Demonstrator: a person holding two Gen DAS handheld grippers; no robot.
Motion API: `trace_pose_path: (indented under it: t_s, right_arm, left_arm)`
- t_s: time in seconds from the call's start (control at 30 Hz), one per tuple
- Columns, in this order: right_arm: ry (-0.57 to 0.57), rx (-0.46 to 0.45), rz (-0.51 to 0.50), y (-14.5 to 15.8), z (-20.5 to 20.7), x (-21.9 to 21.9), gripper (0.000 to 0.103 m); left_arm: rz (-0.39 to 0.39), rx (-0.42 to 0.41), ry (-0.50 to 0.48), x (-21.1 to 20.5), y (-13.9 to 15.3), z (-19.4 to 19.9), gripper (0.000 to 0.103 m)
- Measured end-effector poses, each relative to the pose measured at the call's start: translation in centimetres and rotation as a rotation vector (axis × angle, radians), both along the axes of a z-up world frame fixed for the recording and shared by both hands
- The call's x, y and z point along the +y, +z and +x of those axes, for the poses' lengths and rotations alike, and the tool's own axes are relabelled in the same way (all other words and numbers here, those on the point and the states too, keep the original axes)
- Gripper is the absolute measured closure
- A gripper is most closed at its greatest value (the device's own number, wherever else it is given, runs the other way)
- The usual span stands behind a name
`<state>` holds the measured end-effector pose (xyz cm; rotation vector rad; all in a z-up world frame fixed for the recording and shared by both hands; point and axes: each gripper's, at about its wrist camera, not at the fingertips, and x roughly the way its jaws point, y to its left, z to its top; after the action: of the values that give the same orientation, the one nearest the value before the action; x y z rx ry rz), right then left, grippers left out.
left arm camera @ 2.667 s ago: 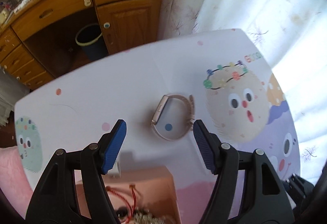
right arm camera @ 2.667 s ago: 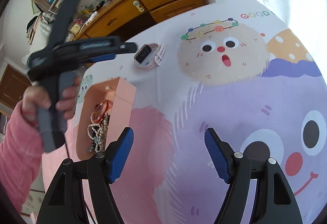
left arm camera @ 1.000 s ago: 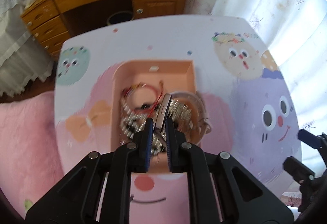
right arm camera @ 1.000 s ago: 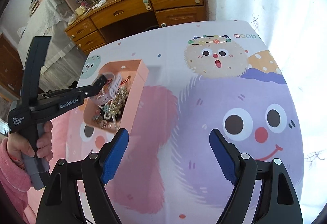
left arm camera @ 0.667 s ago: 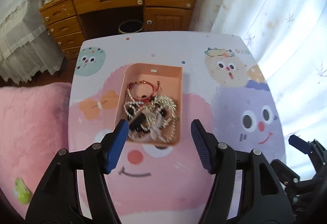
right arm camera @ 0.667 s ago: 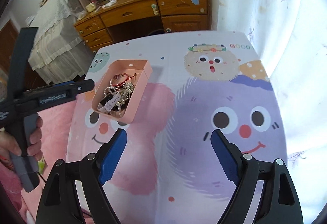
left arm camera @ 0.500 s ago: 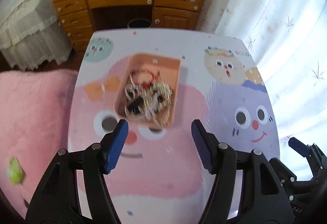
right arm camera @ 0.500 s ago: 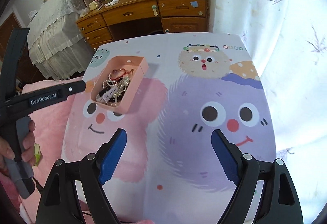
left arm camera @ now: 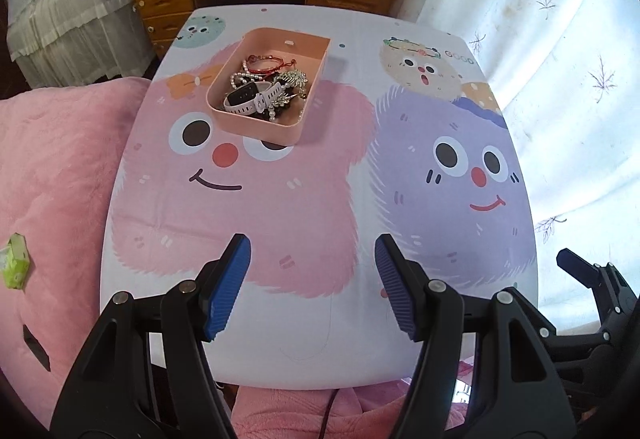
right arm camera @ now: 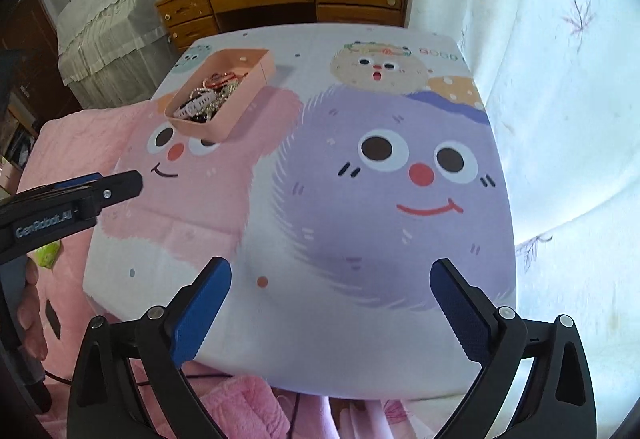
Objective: Organize jewelry
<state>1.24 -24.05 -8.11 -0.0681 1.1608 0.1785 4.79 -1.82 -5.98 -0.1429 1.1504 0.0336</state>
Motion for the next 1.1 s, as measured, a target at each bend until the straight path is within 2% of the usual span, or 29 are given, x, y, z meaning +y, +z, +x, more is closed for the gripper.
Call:
trace_pose_path:
  t_s: [0.17, 0.37, 0.53, 0.67, 0.87, 1.1]
  right_arm:
    - [-0.01, 0.002, 0.103, 1.4, -0.7, -1.1, 0.002]
    - [-0.005, -0.029, 0.119, 4.1, -1.2, -0.9, 0.002]
    - [0.004, -0.069, 0.156, 6.9, -1.9, -0.6, 0.002]
    - [-0.015, -0.12, 0.099, 8.2, -2.5, -0.8, 0.002]
    - [-0.019, -0.154, 0.068, 8.6, -3.3, -1.4, 0.002]
    - [0.015, -0.228, 0.067, 10.0, -3.3, -1.3, 0.001]
  left_arm:
    - [0.052, -0.084, -0.048, -1.0, 3.0, -1.0, 0.041]
    - [0.091, -0.155, -0.07, -2.2, 6.4, -2.2, 0.041]
    - [0.047, -0.142, -0.022, -2.1, 8.1, -3.1, 0.04]
    - [0.107, -0.169, 0.018, -2.5, 8.9, -4.2, 0.039]
    - [0.112, -0.17, 0.053, -2.8, 8.7, -4.9, 0.03]
    - [0.121, -0.164, 0.081, -2.5, 8.5, -4.2, 0.01]
